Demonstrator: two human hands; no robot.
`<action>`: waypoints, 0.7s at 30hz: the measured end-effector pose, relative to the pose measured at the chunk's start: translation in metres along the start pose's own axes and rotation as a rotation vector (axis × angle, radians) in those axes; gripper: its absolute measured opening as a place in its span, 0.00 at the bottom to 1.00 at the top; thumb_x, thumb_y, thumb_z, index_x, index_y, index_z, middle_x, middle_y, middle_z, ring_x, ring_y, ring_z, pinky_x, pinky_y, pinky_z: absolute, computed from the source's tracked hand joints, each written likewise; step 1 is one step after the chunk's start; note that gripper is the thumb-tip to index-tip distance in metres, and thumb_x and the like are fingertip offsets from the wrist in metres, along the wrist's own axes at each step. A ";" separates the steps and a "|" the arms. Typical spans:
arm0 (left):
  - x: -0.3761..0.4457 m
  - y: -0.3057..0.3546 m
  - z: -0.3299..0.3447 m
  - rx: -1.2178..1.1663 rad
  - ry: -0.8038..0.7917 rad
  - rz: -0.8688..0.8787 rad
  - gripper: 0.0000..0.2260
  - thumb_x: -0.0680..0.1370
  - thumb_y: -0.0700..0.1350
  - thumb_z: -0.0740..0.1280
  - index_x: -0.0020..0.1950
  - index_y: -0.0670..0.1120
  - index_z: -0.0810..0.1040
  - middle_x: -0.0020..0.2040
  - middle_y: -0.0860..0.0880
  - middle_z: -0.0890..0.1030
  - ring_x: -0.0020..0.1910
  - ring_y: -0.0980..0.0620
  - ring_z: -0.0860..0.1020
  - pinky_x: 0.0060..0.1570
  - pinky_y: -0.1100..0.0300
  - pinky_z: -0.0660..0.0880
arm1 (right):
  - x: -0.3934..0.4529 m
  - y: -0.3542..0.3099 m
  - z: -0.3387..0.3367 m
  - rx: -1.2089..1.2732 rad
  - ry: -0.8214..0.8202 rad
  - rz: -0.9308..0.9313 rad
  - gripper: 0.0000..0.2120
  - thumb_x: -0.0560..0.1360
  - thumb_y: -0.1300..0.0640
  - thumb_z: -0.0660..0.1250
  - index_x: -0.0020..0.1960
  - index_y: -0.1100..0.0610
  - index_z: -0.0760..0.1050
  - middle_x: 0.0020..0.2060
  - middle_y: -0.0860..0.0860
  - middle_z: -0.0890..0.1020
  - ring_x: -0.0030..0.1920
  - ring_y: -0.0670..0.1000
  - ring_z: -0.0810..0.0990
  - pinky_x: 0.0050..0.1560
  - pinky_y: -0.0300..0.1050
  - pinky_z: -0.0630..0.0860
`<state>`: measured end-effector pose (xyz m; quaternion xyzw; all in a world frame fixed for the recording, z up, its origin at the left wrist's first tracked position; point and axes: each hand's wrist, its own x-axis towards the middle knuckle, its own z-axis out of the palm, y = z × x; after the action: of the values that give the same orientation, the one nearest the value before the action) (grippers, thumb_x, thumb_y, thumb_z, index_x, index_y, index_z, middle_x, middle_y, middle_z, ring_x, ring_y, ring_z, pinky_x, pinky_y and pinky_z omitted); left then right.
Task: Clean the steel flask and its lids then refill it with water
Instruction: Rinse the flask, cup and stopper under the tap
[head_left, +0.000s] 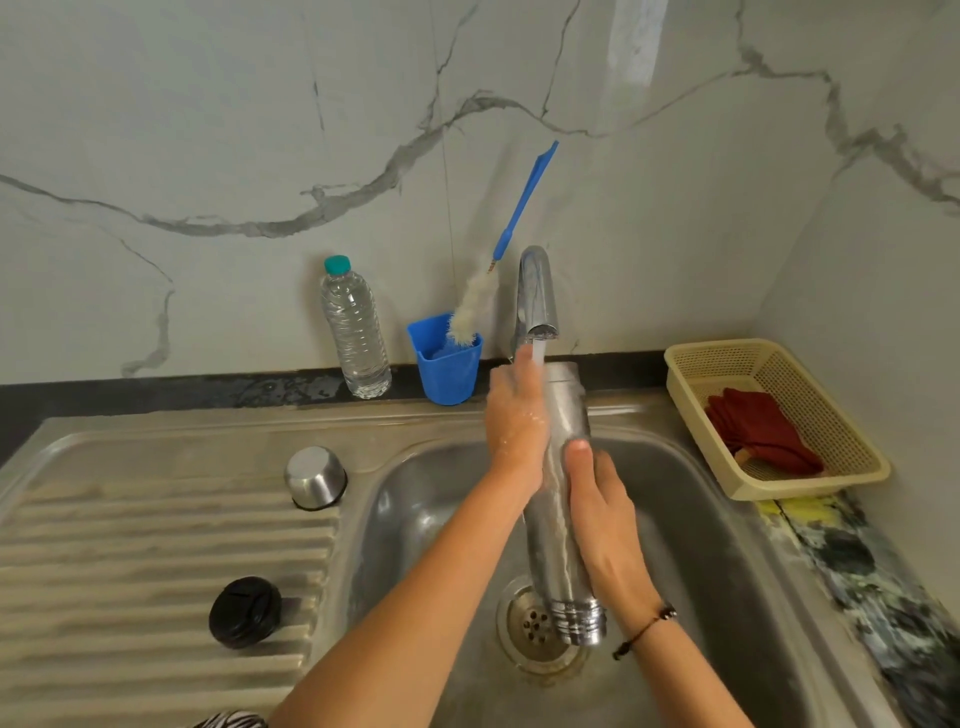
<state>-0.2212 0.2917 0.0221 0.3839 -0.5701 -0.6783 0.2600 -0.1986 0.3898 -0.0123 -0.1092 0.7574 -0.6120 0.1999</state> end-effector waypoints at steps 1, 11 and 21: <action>-0.001 0.004 0.001 -0.045 0.010 -0.026 0.24 0.78 0.64 0.55 0.57 0.46 0.75 0.48 0.46 0.80 0.49 0.48 0.79 0.56 0.48 0.76 | -0.001 -0.003 0.002 -0.004 0.047 -0.030 0.19 0.77 0.38 0.53 0.49 0.51 0.72 0.39 0.50 0.81 0.39 0.50 0.81 0.42 0.50 0.79; -0.005 0.009 -0.010 -0.130 -0.124 -0.274 0.41 0.64 0.78 0.57 0.62 0.48 0.76 0.52 0.44 0.82 0.52 0.45 0.80 0.58 0.46 0.76 | 0.001 -0.002 -0.001 -0.026 0.002 -0.066 0.18 0.78 0.40 0.52 0.48 0.52 0.73 0.37 0.51 0.81 0.35 0.46 0.80 0.36 0.40 0.73; 0.012 0.018 -0.027 -0.129 -0.200 -0.391 0.14 0.79 0.52 0.61 0.36 0.47 0.74 0.32 0.47 0.78 0.35 0.49 0.76 0.42 0.56 0.75 | 0.001 -0.004 -0.010 -0.008 -0.091 -0.143 0.21 0.77 0.40 0.51 0.47 0.54 0.74 0.39 0.55 0.82 0.38 0.52 0.81 0.40 0.47 0.80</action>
<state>-0.2076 0.2632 0.0356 0.4003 -0.4635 -0.7854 0.0897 -0.2044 0.3974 -0.0066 -0.1914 0.7403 -0.6160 0.1894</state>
